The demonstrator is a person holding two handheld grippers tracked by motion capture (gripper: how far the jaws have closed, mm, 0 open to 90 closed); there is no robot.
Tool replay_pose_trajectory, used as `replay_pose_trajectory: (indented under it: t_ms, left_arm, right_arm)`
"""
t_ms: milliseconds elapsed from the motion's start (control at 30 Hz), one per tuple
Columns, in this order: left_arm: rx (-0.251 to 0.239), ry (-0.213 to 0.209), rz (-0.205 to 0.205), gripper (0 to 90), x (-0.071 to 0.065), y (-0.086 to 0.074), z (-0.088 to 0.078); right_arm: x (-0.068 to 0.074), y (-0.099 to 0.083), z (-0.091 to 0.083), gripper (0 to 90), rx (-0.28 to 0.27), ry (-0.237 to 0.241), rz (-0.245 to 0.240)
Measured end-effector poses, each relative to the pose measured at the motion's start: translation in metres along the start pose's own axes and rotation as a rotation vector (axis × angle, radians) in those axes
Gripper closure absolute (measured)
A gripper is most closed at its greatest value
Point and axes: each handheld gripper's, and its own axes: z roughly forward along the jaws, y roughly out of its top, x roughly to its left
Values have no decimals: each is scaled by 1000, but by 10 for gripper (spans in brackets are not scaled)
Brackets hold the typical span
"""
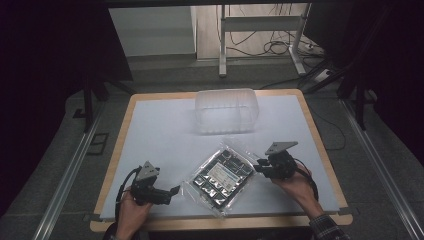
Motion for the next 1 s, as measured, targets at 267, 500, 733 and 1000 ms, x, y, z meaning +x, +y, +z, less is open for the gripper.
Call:
replay_pose_trajectory:
  t_ms: [267, 500, 733, 1000]
  left_arm:
    - [10, 18, 28, 0, -1, -1, 1]
    - [10, 31, 43, 0, -1, -1, 2]
    - [3, 49, 73, 0, -2, -1, 1]
    - [11, 53, 97, 0, -4, -1, 3]
  right_arm:
    - [-14, 23, 2, 592, -16, -8, 2]
    - [-35, 37, 10, 470, -51, 5, 20]
    - [-45, 33, 21, 399, -47, 40, 26]
    - [-48, 26, 37, 370, 4, 76, -3]
